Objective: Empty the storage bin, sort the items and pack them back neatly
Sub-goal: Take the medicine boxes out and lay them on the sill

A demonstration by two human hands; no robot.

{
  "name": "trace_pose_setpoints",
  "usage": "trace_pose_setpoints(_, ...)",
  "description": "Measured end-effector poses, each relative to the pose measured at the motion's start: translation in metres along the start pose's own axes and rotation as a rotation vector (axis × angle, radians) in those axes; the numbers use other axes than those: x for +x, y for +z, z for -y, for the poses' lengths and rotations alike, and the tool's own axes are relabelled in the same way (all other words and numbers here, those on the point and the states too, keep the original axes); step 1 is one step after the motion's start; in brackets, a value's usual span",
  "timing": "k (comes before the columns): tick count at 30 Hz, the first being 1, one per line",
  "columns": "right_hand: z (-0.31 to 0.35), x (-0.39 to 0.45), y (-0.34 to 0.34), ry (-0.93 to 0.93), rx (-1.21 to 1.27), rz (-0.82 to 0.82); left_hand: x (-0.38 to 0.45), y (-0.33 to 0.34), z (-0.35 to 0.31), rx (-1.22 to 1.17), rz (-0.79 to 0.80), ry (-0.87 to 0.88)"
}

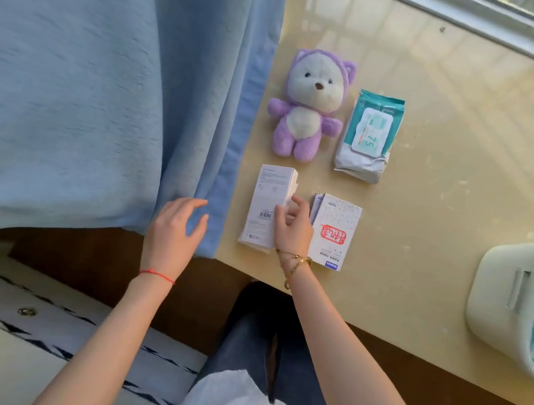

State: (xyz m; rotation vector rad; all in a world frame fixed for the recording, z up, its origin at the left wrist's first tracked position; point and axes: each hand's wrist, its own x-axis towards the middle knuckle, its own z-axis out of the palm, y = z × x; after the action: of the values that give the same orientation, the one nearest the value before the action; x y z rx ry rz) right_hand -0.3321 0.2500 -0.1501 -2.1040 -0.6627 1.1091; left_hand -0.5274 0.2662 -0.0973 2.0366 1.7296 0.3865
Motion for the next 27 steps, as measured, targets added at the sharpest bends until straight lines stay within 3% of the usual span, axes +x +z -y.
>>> trace_pose_setpoints(11, 0.014, -0.012, -0.032, -0.191, -0.358, 0.041, 0.006, -0.01, -0.015, -0.018, 0.049, 0.08)
trace_pose_setpoints(18, 0.013, -0.067, -0.128, -0.447, -0.452, -0.092, 0.001, -0.031, -0.07, 0.04, 0.091, 0.285)
trace_pose_setpoints(27, -0.039, -0.126, -0.265, -0.448, -0.508, -0.243, -0.035, -0.019, -0.171, 0.058, 0.096, 0.446)
